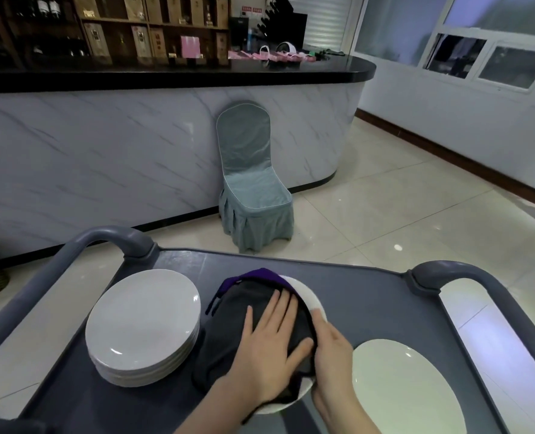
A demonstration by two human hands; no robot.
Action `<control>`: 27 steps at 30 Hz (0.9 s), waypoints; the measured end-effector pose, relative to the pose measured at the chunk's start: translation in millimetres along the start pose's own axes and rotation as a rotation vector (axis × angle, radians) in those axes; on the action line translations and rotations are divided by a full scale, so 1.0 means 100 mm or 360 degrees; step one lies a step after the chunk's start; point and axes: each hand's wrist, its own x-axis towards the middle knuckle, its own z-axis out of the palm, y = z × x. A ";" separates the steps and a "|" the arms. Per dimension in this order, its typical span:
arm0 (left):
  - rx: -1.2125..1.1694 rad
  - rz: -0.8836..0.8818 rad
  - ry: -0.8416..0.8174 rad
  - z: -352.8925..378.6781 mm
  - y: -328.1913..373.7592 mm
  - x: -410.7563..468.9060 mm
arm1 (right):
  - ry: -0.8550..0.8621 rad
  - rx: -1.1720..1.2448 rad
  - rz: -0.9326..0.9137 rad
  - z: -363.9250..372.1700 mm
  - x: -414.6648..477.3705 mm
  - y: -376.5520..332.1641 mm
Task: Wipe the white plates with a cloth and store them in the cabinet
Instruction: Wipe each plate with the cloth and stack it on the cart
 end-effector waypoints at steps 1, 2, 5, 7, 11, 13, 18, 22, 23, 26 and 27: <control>0.0000 -0.0042 -0.0003 -0.01 -0.04 0.08 | -0.0017 0.0004 0.0018 0.03 -0.03 0.02; -0.0030 -0.0106 0.0012 -0.06 -0.08 0.14 | -0.0033 0.0020 0.0033 0.04 -0.04 0.02; -0.0168 -0.0318 0.0158 -0.18 -0.19 0.18 | 0.0002 0.0081 0.0022 0.00 0.00 -0.08; -0.0199 -0.0356 0.0304 -0.18 -0.20 0.08 | 0.0078 0.0136 -0.0013 -0.06 0.06 -0.19; -0.0332 -0.0135 0.0269 -0.07 -0.02 -0.23 | 0.0157 0.0156 -0.0040 -0.10 0.14 -0.27; -0.0125 -0.0045 0.0185 -0.05 0.14 -0.32 | 0.0139 0.0138 -0.0029 -0.08 0.12 -0.21; 0.0077 0.0192 0.0173 -0.09 0.20 -0.15 | -0.0037 0.0108 0.0036 0.04 -0.03 -0.03; 0.0001 0.0048 0.0154 -0.11 -0.21 0.13 | 0.0040 0.0119 0.0077 0.02 -0.04 -0.07; 0.0028 -0.0023 0.0152 -0.11 -0.30 0.15 | 0.0086 0.0110 0.0081 -0.02 -0.01 -0.10; 0.0158 -0.0069 0.0093 -0.07 -0.42 0.01 | 0.0220 0.0085 0.0010 -0.13 0.11 -0.24; 0.0103 -0.0056 0.0070 -0.04 -0.41 -0.09 | 0.0263 0.0086 -0.0008 -0.17 0.16 -0.28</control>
